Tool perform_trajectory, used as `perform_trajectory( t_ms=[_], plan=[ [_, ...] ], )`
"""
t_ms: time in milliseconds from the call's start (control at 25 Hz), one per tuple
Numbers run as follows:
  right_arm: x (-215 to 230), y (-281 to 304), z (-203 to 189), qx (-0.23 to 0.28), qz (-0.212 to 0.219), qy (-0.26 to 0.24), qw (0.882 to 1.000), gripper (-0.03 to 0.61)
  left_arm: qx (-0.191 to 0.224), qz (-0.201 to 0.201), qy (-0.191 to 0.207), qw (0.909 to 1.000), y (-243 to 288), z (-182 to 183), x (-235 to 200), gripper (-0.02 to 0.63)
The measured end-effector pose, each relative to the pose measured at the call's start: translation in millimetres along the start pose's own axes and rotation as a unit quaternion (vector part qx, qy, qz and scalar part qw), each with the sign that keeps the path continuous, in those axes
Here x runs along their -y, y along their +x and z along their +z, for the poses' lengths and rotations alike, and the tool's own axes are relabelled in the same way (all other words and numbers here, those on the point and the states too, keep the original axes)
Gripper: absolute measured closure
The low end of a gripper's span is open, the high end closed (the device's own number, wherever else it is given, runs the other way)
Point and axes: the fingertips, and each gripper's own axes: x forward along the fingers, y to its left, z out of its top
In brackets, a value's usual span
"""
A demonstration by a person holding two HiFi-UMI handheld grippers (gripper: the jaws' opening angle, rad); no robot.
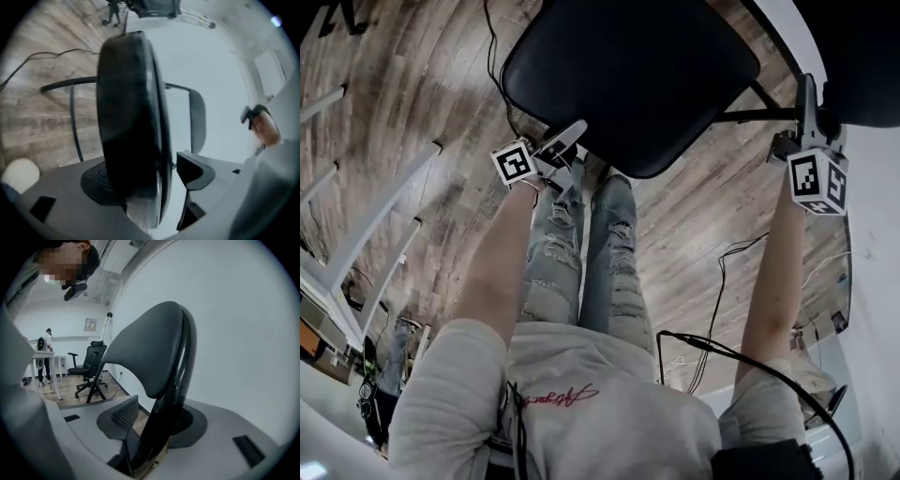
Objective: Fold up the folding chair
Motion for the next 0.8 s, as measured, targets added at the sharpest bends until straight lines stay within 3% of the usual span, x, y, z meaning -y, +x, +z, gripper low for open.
perform_trajectory(
  t_ms=[80,120,400,560,680,800],
  plan=[
    [6.6,0.1,0.2,0.004,-0.012,0.034,0.999,0.473,0.014,0.014,-0.033,0.9993,8.2,3.8,-2.1,0.313],
    [9.2,-0.9,-0.2,0.006,-0.015,0.048,0.999,0.517,0.013,0.022,-0.041,0.9988,8.6,2.7,-5.0,0.324],
    [14.5,-1.9,5.3,0.021,-0.023,0.106,0.994,0.551,0.013,0.046,-0.061,0.997,9.2,-1.3,-0.7,0.33],
    [19.3,-2.7,29.5,0.058,-0.008,0.14,0.988,0.561,0.012,0.069,-0.067,0.9953,24.4,8.3,31.1,0.333],
    [25.6,3.5,42.1,0.06,0.002,0.163,0.985,0.561,0.012,0.096,-0.06,0.9935,39.7,21.6,56.6,0.333],
    [29.1,10.1,59.5,0.058,0.021,0.153,0.986,0.561,0.014,0.145,-0.063,0.9874,53.9,34.9,85.7,0.334]
  ],
)
